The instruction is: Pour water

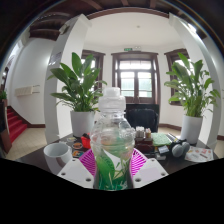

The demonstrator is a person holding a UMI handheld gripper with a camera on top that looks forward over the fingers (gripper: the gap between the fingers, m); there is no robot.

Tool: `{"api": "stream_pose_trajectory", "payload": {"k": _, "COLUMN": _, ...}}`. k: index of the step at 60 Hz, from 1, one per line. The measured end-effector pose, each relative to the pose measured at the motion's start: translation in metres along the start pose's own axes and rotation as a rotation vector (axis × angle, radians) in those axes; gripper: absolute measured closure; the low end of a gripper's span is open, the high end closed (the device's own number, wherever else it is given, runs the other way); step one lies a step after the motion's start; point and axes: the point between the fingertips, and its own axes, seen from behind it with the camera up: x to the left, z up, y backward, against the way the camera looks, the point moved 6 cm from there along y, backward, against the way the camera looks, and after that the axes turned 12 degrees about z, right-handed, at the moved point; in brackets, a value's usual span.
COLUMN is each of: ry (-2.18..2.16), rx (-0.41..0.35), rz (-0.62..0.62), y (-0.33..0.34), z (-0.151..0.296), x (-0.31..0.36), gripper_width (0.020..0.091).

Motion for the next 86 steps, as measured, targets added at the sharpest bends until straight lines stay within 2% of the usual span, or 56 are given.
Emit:
{"api": "stream_pose_trajectory", "payload": {"k": 6, "ry": -0.018, "rx": -0.002, "rz": -0.002, "y": 0.004, "z": 0.001, "x": -0.001, "gripper_width": 0.0703}}
{"api": "stream_pose_trajectory", "payload": {"k": 16, "ry": -0.019, "rx": 0.004, "rz": -0.006, "y": 0.004, "z": -0.001, "x": -0.002, "gripper_width": 0.0545}}
{"api": "stream_pose_trajectory", "payload": {"k": 18, "ry": -0.024, "rx": 0.039, "rz": -0.023, "y": 0.004, "z": -0.006, "x": -0.003, "gripper_width": 0.0477}}
{"api": "stream_pose_trajectory", "payload": {"k": 21, "ry": -0.035, "rx": 0.084, "rz": -0.053, "y": 0.009, "z": -0.015, "x": -0.006, "gripper_width": 0.0288}}
{"api": "stream_pose_trajectory", "payload": {"k": 23, "ry": -0.046, "rx": 0.089, "rz": -0.063, "y": 0.013, "z": -0.018, "x": -0.006, "gripper_width": 0.0242}}
{"api": "stream_pose_trajectory", "payload": {"k": 37, "ry": -0.063, "rx": 0.118, "rz": -0.110, "y": 0.077, "z": -0.030, "x": 0.007, "gripper_width": 0.0246}}
{"api": "stream_pose_trajectory", "payload": {"k": 58, "ry": -0.134, "rx": 0.114, "rz": -0.271, "y": 0.220, "z": 0.002, "x": 0.022, "gripper_width": 0.0250}}
{"api": "stream_pose_trajectory", "payload": {"k": 74, "ry": -0.145, "rx": 0.055, "rz": -0.326, "y": 0.273, "z": 0.034, "x": 0.014, "gripper_width": 0.0247}}
{"api": "stream_pose_trajectory", "payload": {"k": 86, "ry": -0.120, "rx": 0.051, "rz": -0.359, "y": 0.286, "z": 0.046, "x": 0.012, "gripper_width": 0.0247}}
